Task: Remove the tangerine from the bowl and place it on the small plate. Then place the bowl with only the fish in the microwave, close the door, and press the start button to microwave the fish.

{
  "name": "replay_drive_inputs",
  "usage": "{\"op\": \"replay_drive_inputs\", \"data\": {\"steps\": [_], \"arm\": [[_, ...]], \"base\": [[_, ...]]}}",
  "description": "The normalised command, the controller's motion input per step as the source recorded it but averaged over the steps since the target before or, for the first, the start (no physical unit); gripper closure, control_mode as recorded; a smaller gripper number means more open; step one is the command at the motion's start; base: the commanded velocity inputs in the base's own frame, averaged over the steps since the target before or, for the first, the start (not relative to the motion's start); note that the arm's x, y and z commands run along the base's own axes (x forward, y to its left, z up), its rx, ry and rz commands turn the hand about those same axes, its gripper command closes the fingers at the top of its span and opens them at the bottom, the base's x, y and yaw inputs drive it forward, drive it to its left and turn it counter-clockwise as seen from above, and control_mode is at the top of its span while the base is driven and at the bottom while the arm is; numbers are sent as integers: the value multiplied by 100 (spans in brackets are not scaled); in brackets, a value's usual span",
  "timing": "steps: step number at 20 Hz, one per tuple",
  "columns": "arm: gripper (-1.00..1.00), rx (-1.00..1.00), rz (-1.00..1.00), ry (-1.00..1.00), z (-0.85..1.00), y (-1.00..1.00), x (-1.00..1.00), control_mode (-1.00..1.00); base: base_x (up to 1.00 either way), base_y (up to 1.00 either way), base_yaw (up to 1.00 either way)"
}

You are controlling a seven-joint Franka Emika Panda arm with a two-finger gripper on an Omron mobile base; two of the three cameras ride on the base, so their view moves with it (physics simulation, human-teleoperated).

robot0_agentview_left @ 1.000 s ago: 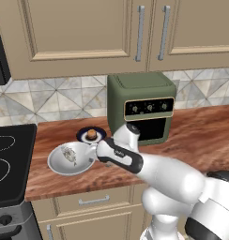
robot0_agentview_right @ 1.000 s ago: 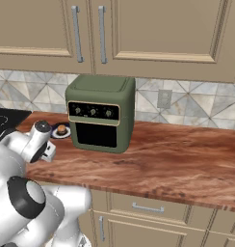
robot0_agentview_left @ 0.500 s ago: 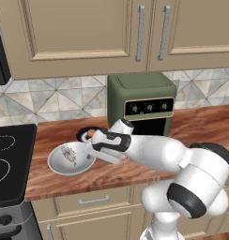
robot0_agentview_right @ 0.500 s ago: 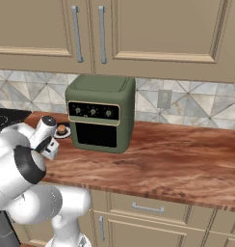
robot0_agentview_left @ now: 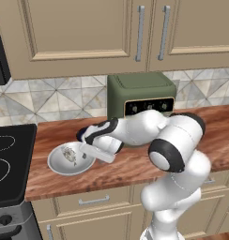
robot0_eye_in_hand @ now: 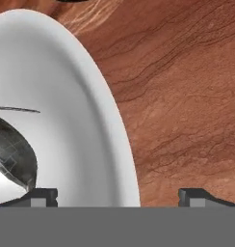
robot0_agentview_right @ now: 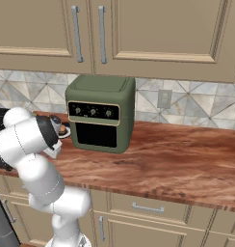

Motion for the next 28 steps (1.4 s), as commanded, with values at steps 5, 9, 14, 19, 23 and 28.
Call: {"op": "replay_drive_inputs", "data": {"steps": [5, 9, 14, 19, 23, 28], "arm": [[-100, 0, 0, 2, -25, 33, 9, -100], [100, 0, 0, 0, -15, 51, 0, -100], [100, -1, 0, 2, -2, 37, 0, -100], [100, 0, -1, 2, 4, 22, 0, -100], [100, 0, -4, 0, 51, 2, -1, -100], [100, 4, -4, 0, 64, -6, -5, -100]], "base": [[0, 0, 0], [0, 0, 0], [0, 0, 0], [0, 0, 0], [0, 0, 0], [0, 0, 0]]}}
